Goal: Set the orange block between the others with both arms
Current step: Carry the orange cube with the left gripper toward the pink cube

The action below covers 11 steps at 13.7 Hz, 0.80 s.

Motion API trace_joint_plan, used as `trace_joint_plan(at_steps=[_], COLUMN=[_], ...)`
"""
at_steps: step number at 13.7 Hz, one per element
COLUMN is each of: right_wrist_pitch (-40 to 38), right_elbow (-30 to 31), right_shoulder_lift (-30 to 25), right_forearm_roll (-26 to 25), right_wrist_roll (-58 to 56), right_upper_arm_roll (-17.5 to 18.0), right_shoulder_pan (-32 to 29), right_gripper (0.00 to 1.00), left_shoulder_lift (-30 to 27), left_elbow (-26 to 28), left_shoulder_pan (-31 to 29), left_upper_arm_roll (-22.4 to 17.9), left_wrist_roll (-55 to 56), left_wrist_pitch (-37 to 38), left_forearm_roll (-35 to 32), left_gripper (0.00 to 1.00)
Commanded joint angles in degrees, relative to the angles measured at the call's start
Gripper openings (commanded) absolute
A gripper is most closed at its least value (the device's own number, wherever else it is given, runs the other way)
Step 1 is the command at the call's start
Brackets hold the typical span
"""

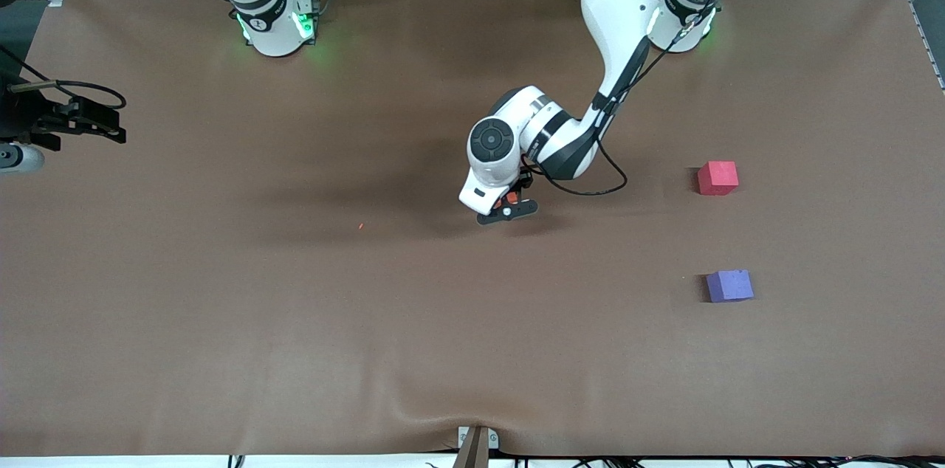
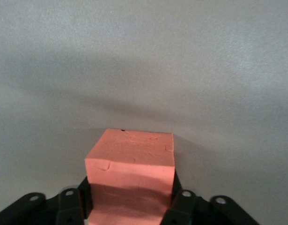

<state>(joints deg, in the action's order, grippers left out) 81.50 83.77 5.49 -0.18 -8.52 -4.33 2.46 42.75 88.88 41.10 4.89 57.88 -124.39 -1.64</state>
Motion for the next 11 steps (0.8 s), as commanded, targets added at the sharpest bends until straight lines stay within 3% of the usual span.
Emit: trace_joint_plan(at_steps=[1, 5, 8, 11], right_wrist_pitch=[0.06, 0.06, 0.06, 0.06], right_elbow=[-0.36, -0.36, -0.36, -0.36], right_shoulder_lift=[0.23, 0.23, 0.23, 0.23], right_forearm_roll=[-0.35, -0.35, -0.35, -0.35], right_wrist_roll=[-0.01, -0.01, -0.01, -0.01], right_upper_arm_roll=[-0.16, -0.16, -0.16, -0.15], right_shoulder_pan=[0.36, 0.36, 0.36, 0.36], right_gripper=[1.0, 1.0, 1.0, 1.0], left_shoulder_lift=[-1.0, -6.88, -8.21, -11.36], left_elbow=[-0.11, 0.33, 0.41, 3.92], left_shoulder_pan=[-0.93, -9.09, -16.2, -24.64], left_upper_arm_roll=[-0.66, -0.4, -0.58, -0.49], left_wrist_roll=[0.49, -8.54, -20.57, -32.7], left_wrist_pitch=[-0.51, 3.86, 6.7, 6.7], left_forearm_roll=[-2.05, -2.14, -2.14, -2.14], left_gripper=[0.0, 0.0, 0.0, 0.0])
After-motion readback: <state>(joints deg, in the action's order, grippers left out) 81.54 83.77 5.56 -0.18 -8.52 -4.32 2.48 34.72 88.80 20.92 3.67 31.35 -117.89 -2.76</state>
